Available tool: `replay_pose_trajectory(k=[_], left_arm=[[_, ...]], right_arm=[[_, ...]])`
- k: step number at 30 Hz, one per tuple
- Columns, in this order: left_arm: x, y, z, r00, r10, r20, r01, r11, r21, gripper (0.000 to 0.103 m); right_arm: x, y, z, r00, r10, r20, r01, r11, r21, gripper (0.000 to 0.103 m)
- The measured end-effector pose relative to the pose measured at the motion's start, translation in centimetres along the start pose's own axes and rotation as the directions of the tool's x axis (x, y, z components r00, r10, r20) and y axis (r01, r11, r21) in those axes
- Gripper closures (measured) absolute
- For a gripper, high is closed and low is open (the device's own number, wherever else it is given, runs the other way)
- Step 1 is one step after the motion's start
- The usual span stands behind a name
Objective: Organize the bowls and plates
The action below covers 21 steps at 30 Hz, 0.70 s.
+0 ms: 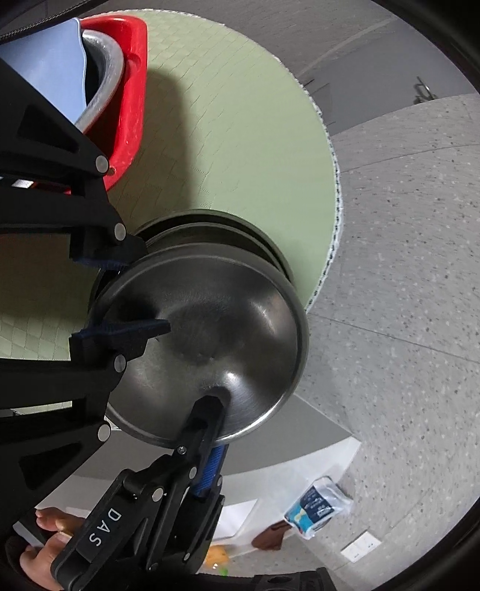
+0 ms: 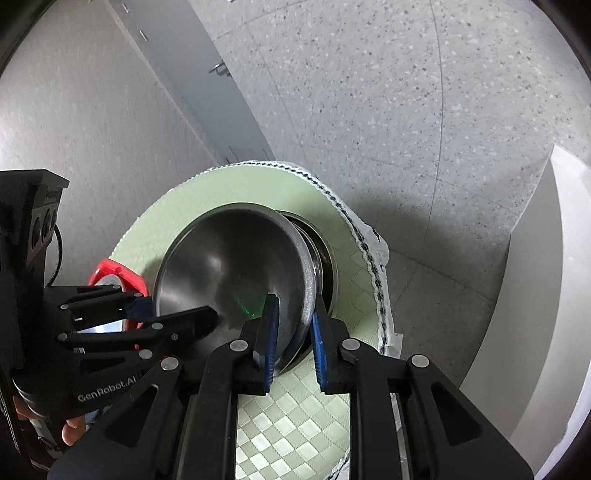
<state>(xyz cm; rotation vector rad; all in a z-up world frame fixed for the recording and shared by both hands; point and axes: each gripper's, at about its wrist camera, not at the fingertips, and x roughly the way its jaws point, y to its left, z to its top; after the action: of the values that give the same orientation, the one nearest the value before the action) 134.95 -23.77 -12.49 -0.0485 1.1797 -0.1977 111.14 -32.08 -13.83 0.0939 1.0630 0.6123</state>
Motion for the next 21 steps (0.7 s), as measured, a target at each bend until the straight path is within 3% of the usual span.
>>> replay_pose_trajectory(k=[6, 9, 14, 18, 21], left_arm=[[1.7, 0.0, 0.9, 1.0, -0.011, -0.008, 0.011, 1.0, -0.007, 0.07], [1.6, 0.3, 0.9, 0.999, -0.039, 0.004, 0.039, 0.999, -0.022, 0.055], [1.5, 1.1, 0.9, 0.996, -0.092, 0.02, 0.093, 0.992, -0.082, 0.046], [0.6, 1.7, 0.3, 0.994, -0.1, 0.052, 0.106, 0.986, -0.128, 0.037], [-0.4, 2.0, -0.5, 0.994, -0.078, 0.073, 0.088, 0.987, -0.138, 0.034]], right_arm=[[0.8, 0.3, 0.4, 0.999, -0.032, -0.009, 0.032, 0.999, -0.019, 0.084], [1.0, 0.2, 0.6, 0.999, -0.049, -0.011, 0.049, 0.999, -0.023, 0.084], [0.8, -0.2, 0.6, 0.999, -0.029, -0.015, 0.029, 1.0, 0.001, 0.083], [0.0, -0.5, 0.7, 0.999, -0.043, 0.012, 0.043, 0.999, 0.018, 0.06], [-0.6, -1.0, 0.7, 0.999, -0.028, 0.028, 0.027, 0.999, 0.037, 0.057]])
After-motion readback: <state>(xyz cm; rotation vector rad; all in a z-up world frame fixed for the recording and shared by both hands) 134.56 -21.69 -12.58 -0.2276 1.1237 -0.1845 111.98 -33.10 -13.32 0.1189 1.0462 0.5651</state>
